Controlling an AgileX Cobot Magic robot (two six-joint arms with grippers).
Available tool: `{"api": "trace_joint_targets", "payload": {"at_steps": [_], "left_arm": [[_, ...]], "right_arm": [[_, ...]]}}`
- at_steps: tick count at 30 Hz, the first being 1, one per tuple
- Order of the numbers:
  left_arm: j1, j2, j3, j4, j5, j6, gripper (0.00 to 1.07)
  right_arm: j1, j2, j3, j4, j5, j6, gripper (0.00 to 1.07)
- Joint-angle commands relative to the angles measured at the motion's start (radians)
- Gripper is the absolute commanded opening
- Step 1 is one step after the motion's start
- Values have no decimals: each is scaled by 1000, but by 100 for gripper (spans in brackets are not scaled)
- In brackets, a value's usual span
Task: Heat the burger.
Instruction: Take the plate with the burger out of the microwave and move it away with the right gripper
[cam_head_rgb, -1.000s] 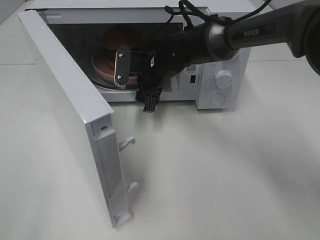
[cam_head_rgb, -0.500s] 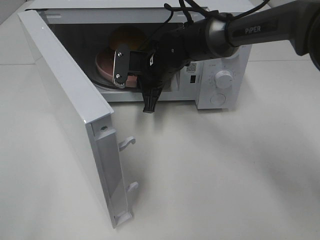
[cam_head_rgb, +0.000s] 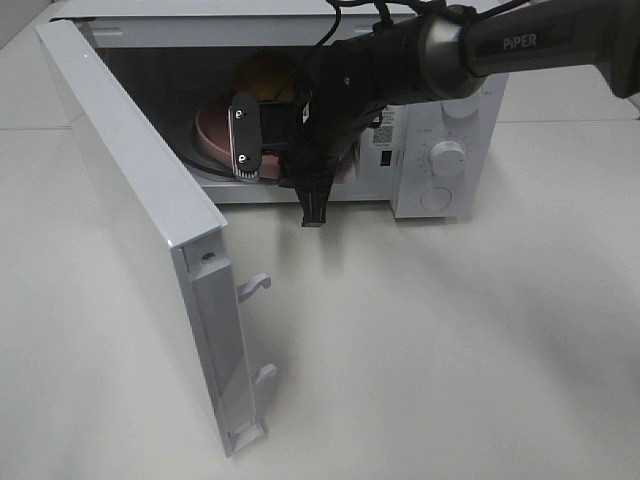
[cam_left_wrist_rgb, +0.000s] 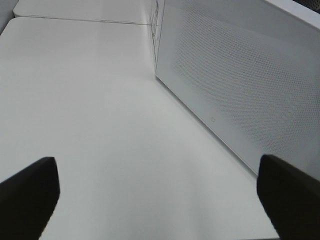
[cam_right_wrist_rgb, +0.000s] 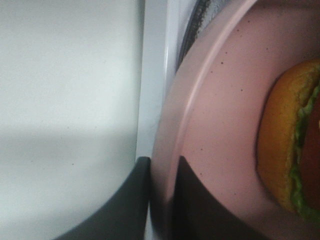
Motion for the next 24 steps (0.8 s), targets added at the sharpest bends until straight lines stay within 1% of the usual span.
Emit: {"api": "trace_joint_targets", "payload": {"at_steps": [1,6,16,17,18,19,21,22,23,24], "left_arm": [[5,-12,3,1,1,-5,100],[5,-12,3,1,1,-5,100],[5,-12,3,1,1,-5,100],[5,-12,3,1,1,-5,100],[5,-12,3,1,1,-5,100],[5,-12,3,1,1,-5,100],[5,-12,3,1,1,-5,100],[5,-12,3,1,1,-5,100],[5,-12,3,1,1,-5,100],[5,-12,3,1,1,-5,100]], "right_arm": [[-7,-13,4,29,100,-33,0],[-7,-60,11,29,120,-63,0],[-7,-100,30,29,113,-67,0],[-7,-118,60,29,78,-67,0],[-7,-118,60,29,78,-67,0],[-7,-140,104,29,31,-67,0],[-7,-150,122,28,15,-67,0],[-7,-169,164,22,-24,-71,0],[-7,-169,164,22,-24,-71,0],[-7,-185,197,18,-52,-75,0]]}}
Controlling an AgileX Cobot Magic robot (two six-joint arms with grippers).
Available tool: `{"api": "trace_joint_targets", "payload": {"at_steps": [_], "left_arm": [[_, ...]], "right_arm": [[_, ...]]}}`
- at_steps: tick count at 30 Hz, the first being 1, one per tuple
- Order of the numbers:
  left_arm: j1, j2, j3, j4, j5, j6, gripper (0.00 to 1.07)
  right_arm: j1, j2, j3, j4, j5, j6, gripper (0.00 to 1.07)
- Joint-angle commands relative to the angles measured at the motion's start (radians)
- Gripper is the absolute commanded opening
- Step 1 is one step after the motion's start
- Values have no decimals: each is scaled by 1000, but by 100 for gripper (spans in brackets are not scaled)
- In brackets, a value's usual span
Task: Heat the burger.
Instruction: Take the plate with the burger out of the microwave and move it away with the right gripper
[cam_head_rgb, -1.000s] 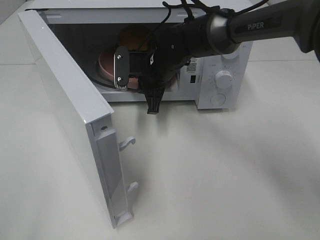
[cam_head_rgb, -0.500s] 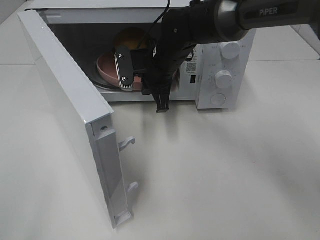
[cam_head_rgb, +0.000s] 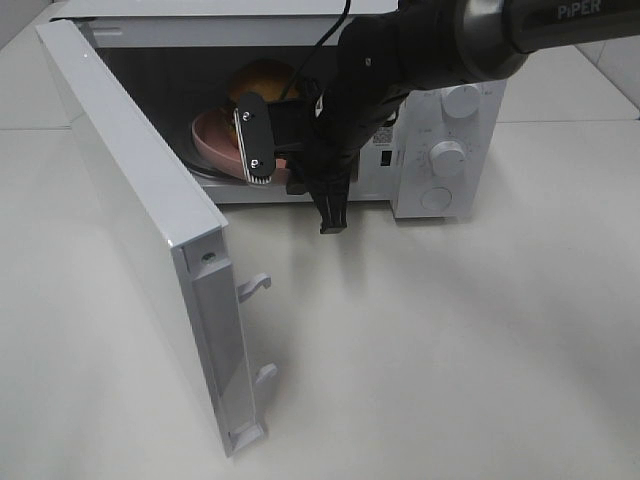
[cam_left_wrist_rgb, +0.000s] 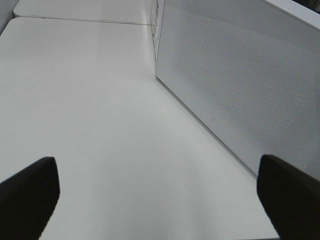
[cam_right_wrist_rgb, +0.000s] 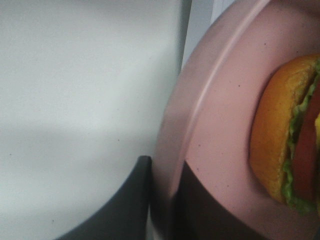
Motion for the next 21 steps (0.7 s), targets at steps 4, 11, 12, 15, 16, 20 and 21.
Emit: {"api": "trace_joint_targets", "payload": {"at_steps": [4,11,12,15,16,20,21], "left_arm": [[5,-12,3,1,1,-5,100],[5,-12,3,1,1,-5,100],[5,-12,3,1,1,-5,100],[5,-12,3,1,1,-5,100],[5,-12,3,1,1,-5,100],[5,-12,3,1,1,-5,100],[5,-12,3,1,1,-5,100]], "right_arm": [[-13,-76,100,-35,-125,13,0],[-13,-158,265,-99,-293,13,0],[-13,-158,265,-99,-293,13,0],[-13,-185,314,-129,-340,13,0],[-13,-204,346,-152,-371,13,0],[-13,-235,393,-174,-418,13,0],[-13,-253,425,-174,-460,13,0]]}}
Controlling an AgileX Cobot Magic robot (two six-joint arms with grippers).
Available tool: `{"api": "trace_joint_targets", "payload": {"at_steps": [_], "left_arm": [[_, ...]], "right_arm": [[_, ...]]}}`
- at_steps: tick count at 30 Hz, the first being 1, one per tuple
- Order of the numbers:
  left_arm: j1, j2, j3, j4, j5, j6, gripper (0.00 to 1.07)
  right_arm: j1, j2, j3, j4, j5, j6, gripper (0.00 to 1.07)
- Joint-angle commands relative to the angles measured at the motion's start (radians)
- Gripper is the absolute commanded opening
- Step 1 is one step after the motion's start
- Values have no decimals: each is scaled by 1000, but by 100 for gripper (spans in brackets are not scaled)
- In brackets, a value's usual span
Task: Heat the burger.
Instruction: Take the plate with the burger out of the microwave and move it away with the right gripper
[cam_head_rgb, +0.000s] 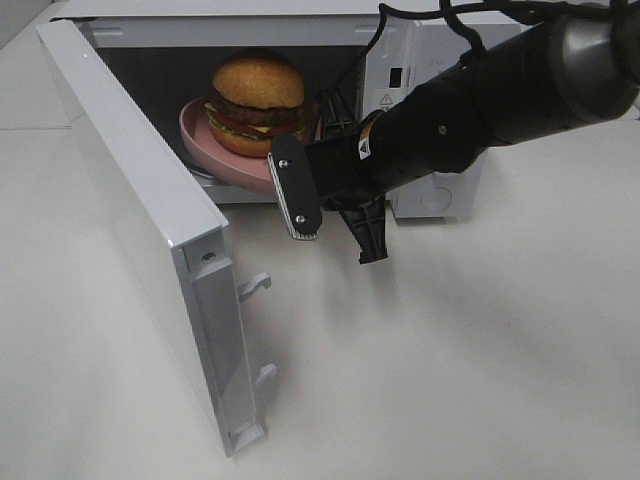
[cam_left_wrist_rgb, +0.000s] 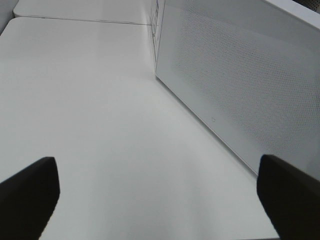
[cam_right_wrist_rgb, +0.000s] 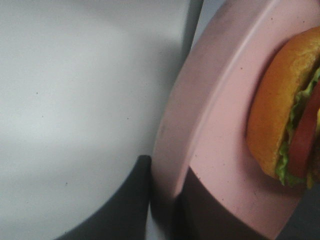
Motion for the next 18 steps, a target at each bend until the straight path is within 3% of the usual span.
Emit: {"api": "trace_joint_targets", "payload": {"at_steps": [1,6,18], "left_arm": [[5,-12,3,1,1,-5,100],[5,-12,3,1,1,-5,100],[5,-12,3,1,1,-5,100]], "right_arm": [[-20,-53,30,-3,-86,21,0],[-20,-88,94,-67,-136,21,0],[-19,-143,232,-72,-206,24,0]]}}
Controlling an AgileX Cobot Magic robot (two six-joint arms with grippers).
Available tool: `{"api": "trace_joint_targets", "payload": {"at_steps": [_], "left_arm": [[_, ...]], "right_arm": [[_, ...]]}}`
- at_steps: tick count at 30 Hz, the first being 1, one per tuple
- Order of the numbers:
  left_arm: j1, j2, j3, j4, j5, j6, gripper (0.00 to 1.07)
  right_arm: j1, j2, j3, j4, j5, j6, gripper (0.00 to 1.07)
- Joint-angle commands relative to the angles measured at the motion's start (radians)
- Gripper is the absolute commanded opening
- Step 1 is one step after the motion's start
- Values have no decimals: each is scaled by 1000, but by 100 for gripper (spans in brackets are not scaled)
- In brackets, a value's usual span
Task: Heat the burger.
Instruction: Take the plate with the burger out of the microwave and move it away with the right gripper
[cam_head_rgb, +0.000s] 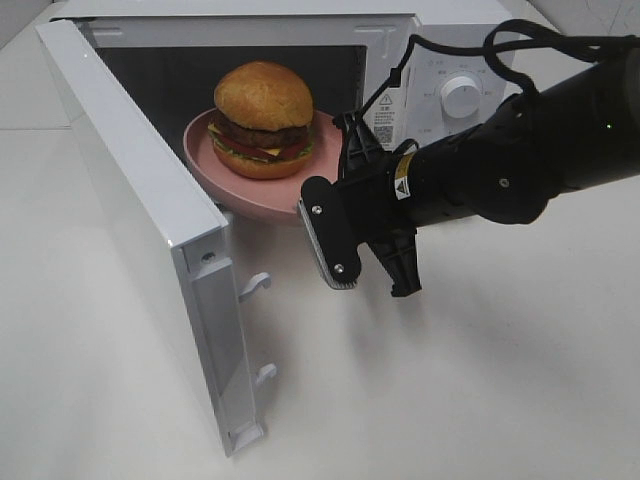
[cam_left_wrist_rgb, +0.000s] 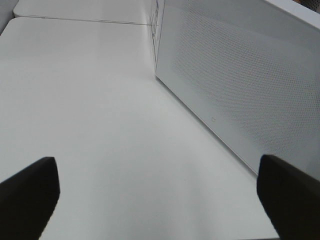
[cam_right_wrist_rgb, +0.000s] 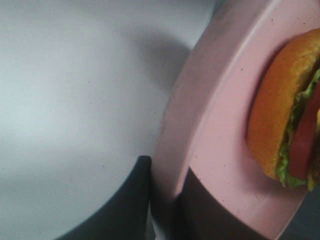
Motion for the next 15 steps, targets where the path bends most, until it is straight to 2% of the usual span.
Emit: {"api": "trace_joint_targets", "payload": {"at_steps": [1,15], "left_arm": [[5,-12,3,1,1,-5,100],[5,-12,3,1,1,-5,100]], "right_arm": [[-18,-49,36,20,-66,25,0],[-18,-157,158,20,-95,30,0]]}}
